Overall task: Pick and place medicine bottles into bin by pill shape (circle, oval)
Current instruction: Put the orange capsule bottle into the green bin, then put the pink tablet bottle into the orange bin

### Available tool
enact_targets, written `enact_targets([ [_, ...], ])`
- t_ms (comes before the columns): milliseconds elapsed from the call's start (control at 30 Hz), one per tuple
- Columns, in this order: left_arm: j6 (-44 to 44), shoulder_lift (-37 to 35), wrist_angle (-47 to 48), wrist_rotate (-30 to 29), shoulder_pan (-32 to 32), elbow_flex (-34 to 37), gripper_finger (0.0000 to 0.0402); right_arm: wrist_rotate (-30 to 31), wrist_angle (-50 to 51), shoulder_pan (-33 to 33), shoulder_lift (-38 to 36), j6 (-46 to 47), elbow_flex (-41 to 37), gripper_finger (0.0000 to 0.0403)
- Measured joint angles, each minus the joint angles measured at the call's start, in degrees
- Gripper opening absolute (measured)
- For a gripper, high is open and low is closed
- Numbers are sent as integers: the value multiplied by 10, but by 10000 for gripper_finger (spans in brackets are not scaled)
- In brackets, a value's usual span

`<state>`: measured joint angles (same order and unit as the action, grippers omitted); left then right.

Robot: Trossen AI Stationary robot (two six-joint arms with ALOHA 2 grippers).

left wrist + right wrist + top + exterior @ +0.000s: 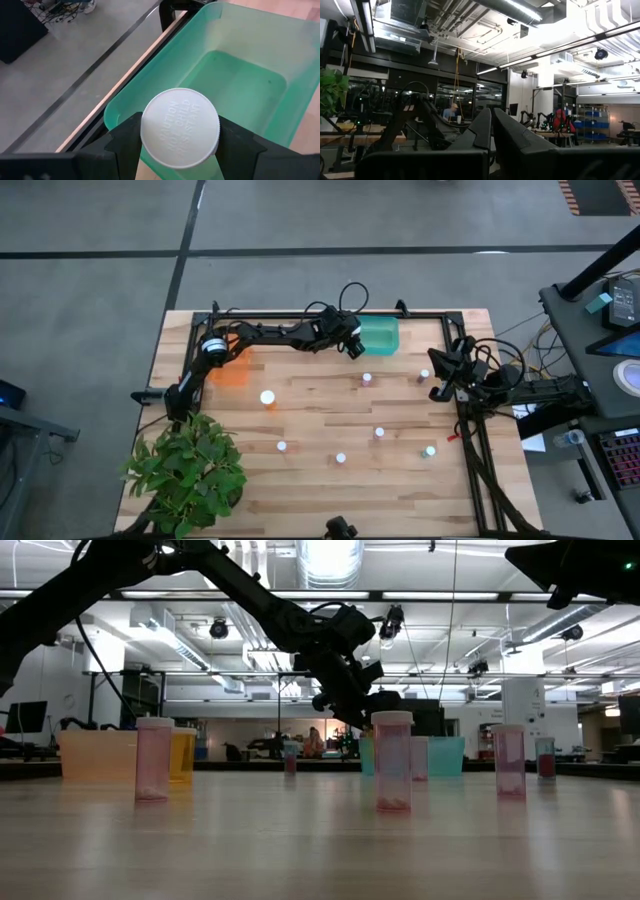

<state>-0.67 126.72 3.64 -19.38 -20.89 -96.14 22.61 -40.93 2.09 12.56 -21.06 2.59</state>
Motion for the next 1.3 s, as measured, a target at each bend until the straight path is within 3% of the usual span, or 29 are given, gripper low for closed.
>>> enact_targets([
  [767, -3, 0, 0, -1, 0, 0, 193, 0, 0, 0, -1, 0, 0, 9],
  [1067, -6, 0, 15, -2, 0, 0, 244, 0, 1, 0, -1, 0, 0, 9],
  [1300, -7, 0, 19, -2, 0, 0, 249, 0, 1, 0, -1, -1, 0, 9],
])
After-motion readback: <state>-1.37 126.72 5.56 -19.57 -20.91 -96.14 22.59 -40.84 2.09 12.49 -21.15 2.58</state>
